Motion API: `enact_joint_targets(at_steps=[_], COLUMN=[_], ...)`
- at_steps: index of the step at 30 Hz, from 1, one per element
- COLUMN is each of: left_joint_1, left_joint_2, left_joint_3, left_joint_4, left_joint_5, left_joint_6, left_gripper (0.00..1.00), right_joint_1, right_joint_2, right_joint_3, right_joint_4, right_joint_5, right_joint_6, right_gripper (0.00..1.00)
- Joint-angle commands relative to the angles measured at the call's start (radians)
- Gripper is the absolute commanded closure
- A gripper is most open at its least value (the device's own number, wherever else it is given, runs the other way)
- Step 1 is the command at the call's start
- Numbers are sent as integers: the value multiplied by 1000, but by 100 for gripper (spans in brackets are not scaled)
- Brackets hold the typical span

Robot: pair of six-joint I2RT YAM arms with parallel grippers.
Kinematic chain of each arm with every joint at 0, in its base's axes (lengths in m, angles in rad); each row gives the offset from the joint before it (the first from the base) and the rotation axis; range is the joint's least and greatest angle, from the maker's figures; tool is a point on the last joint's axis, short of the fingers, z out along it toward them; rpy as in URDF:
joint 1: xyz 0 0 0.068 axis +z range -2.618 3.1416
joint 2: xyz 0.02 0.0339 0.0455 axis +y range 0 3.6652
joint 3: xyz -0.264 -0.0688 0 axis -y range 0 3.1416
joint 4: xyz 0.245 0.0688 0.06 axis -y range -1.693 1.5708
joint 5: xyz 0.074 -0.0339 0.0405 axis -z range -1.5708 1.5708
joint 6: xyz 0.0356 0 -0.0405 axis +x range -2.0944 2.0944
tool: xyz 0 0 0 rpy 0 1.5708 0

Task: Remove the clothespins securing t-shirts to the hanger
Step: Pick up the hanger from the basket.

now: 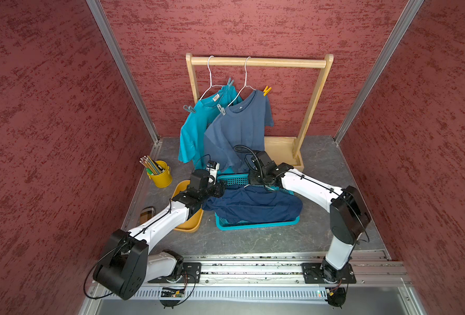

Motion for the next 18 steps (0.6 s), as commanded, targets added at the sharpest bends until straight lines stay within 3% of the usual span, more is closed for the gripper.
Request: enact_joint_targets(at_steps=[1,5,13,18], left_joint_1=[-5,-6,-3,14], left_joint_2=[-6,-18,-71,-149], left_joint_3=[3,1,40,88], left_joint_4=[9,4,-40,-107], left_joint_5=[2,4,67,120], left_joint_6=[13,22,89,140], left_gripper=[42,42,42,41], right_joint_1=[5,5,5,5], right_joint_2=[45,49,-60,-229], right_joint_3=[-18,-5,7,-41], right_joint_4=[-6,9,81,178], right_joint_5=[-28,-19,4,80], right_joint_6=[19,0,-80,-136], right_gripper=[46,54,92,100])
